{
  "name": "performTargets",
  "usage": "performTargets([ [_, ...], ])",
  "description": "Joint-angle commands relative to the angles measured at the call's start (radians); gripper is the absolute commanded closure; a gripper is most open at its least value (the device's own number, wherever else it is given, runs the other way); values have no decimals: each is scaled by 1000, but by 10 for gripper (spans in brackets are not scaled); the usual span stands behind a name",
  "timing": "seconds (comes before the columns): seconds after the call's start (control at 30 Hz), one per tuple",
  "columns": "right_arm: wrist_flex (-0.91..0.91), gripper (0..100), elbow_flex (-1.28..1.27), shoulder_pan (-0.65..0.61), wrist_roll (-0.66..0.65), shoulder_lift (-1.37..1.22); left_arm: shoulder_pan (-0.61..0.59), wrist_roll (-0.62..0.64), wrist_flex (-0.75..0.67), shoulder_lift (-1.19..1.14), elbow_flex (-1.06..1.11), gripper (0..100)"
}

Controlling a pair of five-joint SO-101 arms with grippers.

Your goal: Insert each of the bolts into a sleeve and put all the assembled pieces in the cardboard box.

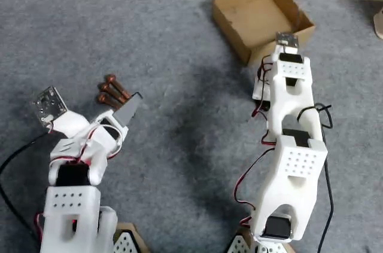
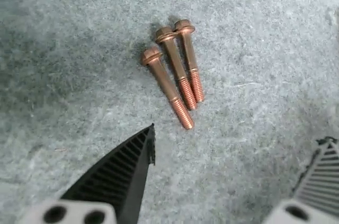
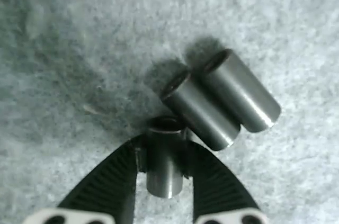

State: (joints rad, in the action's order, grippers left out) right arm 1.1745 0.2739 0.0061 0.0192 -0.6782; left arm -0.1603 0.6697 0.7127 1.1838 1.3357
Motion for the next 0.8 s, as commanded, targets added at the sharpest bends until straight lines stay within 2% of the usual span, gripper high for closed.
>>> performTargets([
  [0.0, -10, 992, 30, -31, 0, -15, -15, 11, 2, 113, 22, 579],
  [0.13, -10, 992, 30, -31, 0, -16, -10, 11, 28, 251, 94, 579],
  [0.27, -10, 992, 30, -31, 0, -16, -12, 12, 149, 415, 183, 579],
  [0.33, -10, 992, 30, -33, 0, -16, -10, 58, 210, 484, 199, 594],
  [0.5, -10, 992, 30, -41, 0, -16, -41, 233, 256, 579, 199, 858],
  [0.53, -10, 992, 30, -42, 0, -16, -50, 258, 256, 579, 199, 875],
  [0.77, -10, 992, 30, -42, 0, -16, -59, 242, 259, 473, 194, 848],
])
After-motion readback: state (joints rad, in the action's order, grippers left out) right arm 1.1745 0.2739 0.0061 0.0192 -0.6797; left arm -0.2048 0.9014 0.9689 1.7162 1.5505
